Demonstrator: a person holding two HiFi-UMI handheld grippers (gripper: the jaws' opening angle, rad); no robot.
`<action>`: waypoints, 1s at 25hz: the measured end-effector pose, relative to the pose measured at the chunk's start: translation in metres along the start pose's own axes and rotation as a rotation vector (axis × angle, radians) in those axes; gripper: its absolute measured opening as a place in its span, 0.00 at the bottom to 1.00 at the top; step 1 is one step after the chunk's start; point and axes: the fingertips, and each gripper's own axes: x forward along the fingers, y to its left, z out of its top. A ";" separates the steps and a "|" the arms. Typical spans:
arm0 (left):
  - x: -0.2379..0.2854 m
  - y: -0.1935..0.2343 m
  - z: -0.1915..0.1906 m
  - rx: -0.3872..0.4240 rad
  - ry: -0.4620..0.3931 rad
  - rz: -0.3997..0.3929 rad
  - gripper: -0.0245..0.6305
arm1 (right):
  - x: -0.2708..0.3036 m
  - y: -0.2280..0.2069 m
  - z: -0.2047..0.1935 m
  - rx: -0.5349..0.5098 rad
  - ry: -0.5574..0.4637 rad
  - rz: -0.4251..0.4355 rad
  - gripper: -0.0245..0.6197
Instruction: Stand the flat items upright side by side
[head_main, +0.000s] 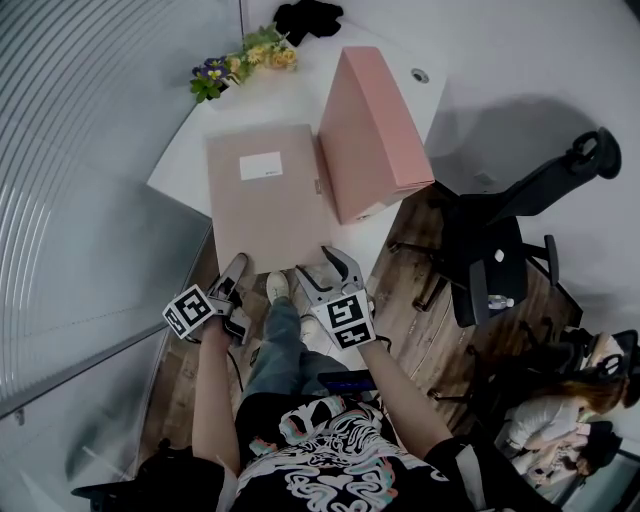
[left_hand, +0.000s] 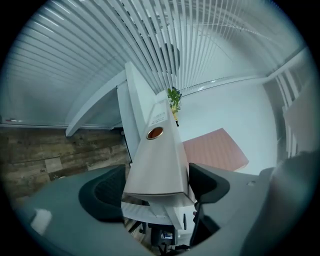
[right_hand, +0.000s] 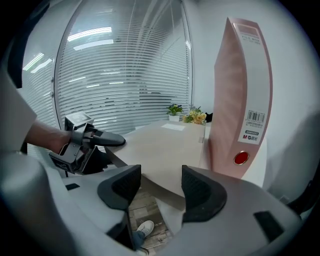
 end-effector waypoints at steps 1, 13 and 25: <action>0.001 -0.001 0.002 -0.007 -0.011 -0.003 0.62 | 0.000 0.000 0.000 -0.001 0.001 0.001 0.42; -0.008 -0.015 0.008 -0.014 -0.060 -0.039 0.55 | -0.001 -0.002 0.000 0.042 0.012 0.016 0.42; -0.033 -0.032 0.028 0.003 -0.100 -0.080 0.50 | 0.006 0.013 0.009 0.112 -0.005 0.086 0.43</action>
